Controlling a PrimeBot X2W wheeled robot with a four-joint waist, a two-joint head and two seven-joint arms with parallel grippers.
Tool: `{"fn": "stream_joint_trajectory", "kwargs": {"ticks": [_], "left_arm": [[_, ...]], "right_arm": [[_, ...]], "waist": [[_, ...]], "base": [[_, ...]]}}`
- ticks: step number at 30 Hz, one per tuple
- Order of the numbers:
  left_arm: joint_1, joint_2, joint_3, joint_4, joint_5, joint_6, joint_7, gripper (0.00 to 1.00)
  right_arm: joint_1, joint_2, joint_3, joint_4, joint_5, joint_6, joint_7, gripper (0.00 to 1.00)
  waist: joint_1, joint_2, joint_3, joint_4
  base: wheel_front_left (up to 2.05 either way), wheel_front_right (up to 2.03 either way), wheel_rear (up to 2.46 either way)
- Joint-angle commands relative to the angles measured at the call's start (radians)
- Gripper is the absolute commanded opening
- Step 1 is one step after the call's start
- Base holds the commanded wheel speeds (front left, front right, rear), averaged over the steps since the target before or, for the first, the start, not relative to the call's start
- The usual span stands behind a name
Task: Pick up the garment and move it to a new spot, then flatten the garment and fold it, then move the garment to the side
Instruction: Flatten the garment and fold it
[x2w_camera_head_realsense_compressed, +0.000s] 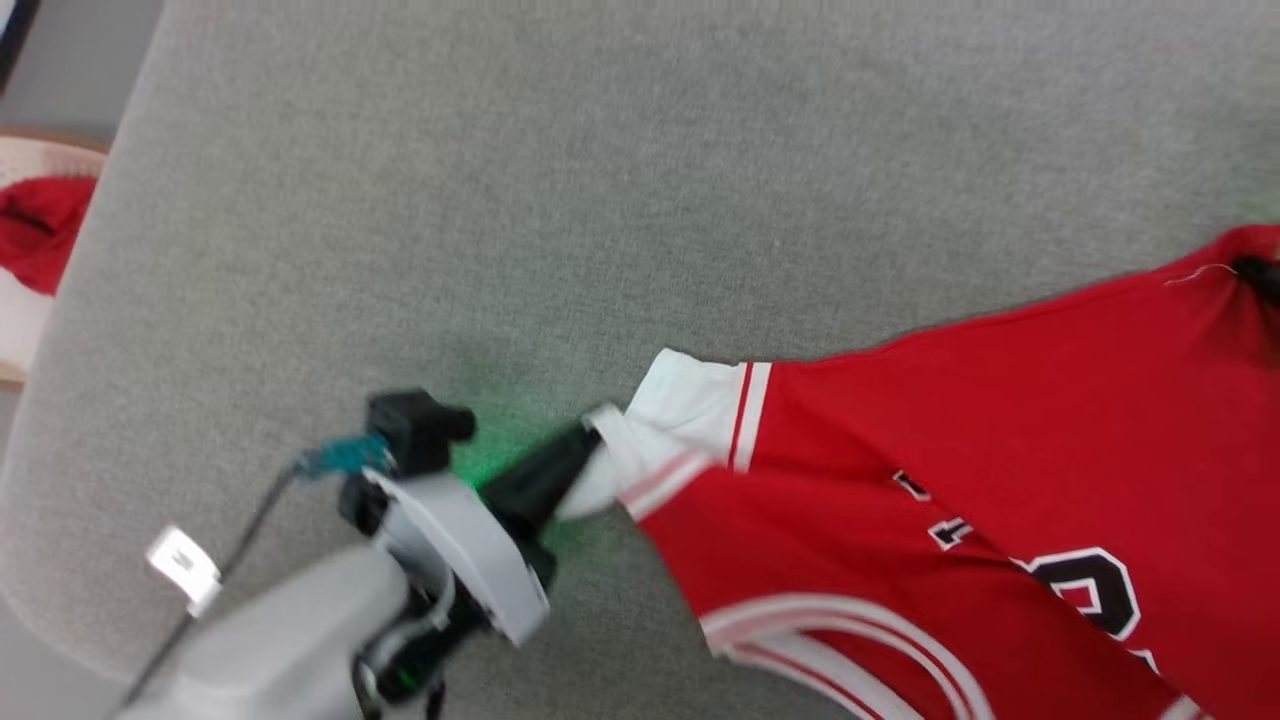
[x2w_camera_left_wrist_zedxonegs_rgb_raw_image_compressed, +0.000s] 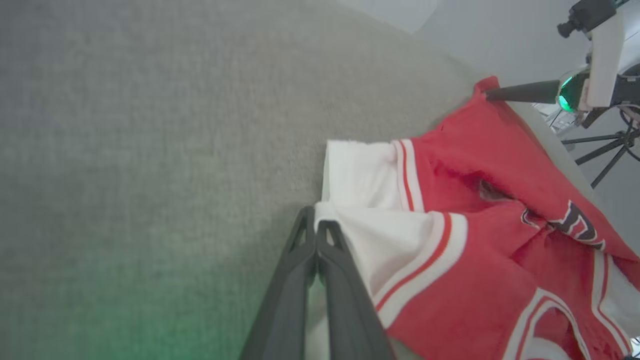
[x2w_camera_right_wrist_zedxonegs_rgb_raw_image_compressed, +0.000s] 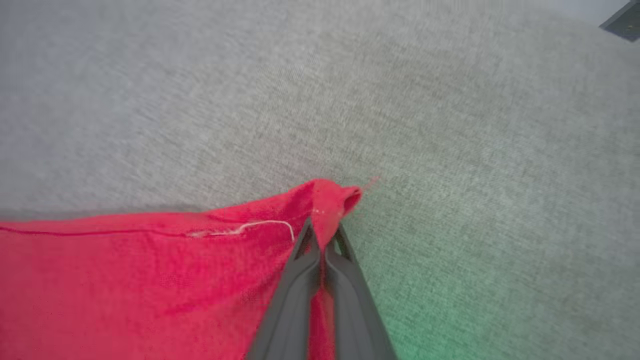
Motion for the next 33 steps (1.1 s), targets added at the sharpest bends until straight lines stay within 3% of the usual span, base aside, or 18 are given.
{"fn": "stream_joint_trajectory", "kwargs": {"ticks": [1,9,14,16,28,33], "left_arm": [[-0.042,0.007,0.021,0.012,0.013,-0.005,-0.006,0.0],[-0.238,0.012,0.09,0.069,-0.009,-0.04,0.04,0.0],[-0.454,0.002,0.17,0.171,-0.056,-0.054,0.083,0.0],[-0.61,-0.011,0.199,0.27,-0.037,-0.054,0.1,0.0],[-1.112,-0.072,0.33,0.621,0.003,-0.052,0.004,0.0],[-1.133,-0.112,0.334,0.625,-0.03,-0.052,-0.012,0.0]], "right_arm": [[-0.022,0.033,-0.026,0.028,0.007,-0.001,-0.033,0.0],[-0.17,0.141,-0.174,0.156,-0.059,-0.001,-0.18,0.0],[-0.359,0.216,-0.297,0.263,-0.126,-0.001,-0.273,0.0],[-0.498,0.252,-0.376,0.329,-0.174,-0.001,-0.338,0.0],[-0.912,0.316,-0.556,0.5,-0.296,-0.003,-0.545,0.0],[-0.955,0.323,-0.523,0.564,-0.289,-0.004,-0.562,0.0]], "waist": [[0.0,-0.0001,-0.048,-0.021],[0.0,-0.0001,-0.071,-0.072],[0.0,-0.0001,-0.022,-0.116],[0.0,-0.0001,0.025,-0.142],[0.0,-0.0001,0.135,-0.207],[0.0,-0.0001,0.133,-0.207]], "base": [[0.0,0.0,0.0],[0.0,0.0,0.0],[0.0,0.0,0.0],[0.0,0.0,0.0],[0.0,0.0,0.0],[0.0,0.0,0.0]]}}
